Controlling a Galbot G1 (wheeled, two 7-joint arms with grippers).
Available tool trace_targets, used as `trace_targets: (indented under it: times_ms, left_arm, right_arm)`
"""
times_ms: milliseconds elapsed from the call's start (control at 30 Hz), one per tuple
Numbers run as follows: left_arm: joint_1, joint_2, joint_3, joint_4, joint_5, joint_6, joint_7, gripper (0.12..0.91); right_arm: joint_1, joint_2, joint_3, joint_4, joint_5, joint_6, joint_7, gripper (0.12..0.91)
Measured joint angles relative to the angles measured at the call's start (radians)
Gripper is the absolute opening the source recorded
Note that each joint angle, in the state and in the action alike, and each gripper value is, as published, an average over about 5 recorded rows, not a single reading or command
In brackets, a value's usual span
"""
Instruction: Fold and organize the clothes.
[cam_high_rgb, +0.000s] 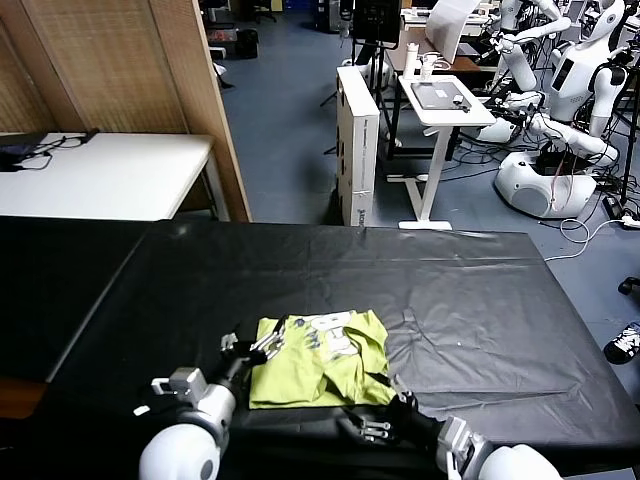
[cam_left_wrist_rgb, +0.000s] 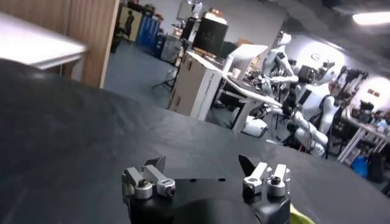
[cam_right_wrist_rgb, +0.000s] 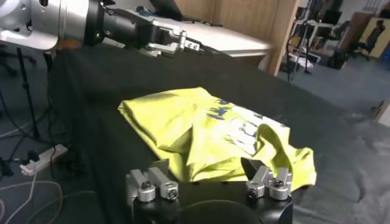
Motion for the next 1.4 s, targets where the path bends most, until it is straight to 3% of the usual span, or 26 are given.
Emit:
trace_targets:
  times_ms: [167,267,533,833,967,1233,1300,1400]
  left_arm:
    - [0.0,0.004,0.0,-0.001,0.0,-0.001,-0.002,0.907]
    - [0.0,0.007,0.0,-0.002,0.0,-0.001,-0.003,0.907]
    - [0.007,0.017,-0.001,-0.003,0.002,-0.001,-0.004,0.907]
    - [0.01,0.014,-0.002,-0.002,0.006,-0.002,-0.004,0.907]
    - [0.014,0.014,-0.001,-0.001,0.008,-0.003,-0.003,0.907]
    - [0.006,0.019,0.0,0.01,0.008,-0.004,-0.002,0.907]
    - [0.006,0.019,-0.002,0.013,0.007,-0.005,-0.002,0.907]
    - [0.01,0.02,-0.011,0.018,0.007,-0.007,-0.001,0.907]
  right_arm:
    - [0.0,0.012,-0.002,-0.014,-0.002,0.0,0.005,0.251]
    - [-0.001,0.015,0.0,-0.019,-0.001,0.002,0.01,0.163]
    - [-0.025,0.0,0.03,0.005,0.053,-0.015,0.033,0.14]
    - [-0.094,-0.047,0.123,0.04,0.07,-0.073,0.061,0.144]
    - [-0.1,-0.044,0.144,0.042,0.071,-0.103,0.082,0.282]
    - [-0.145,-0.059,0.197,0.073,0.091,-0.116,0.085,0.781]
    - [-0.159,-0.066,0.214,0.087,0.102,-0.117,0.085,0.862]
    - [-0.18,-0.08,0.242,0.115,0.119,-0.117,0.079,0.901]
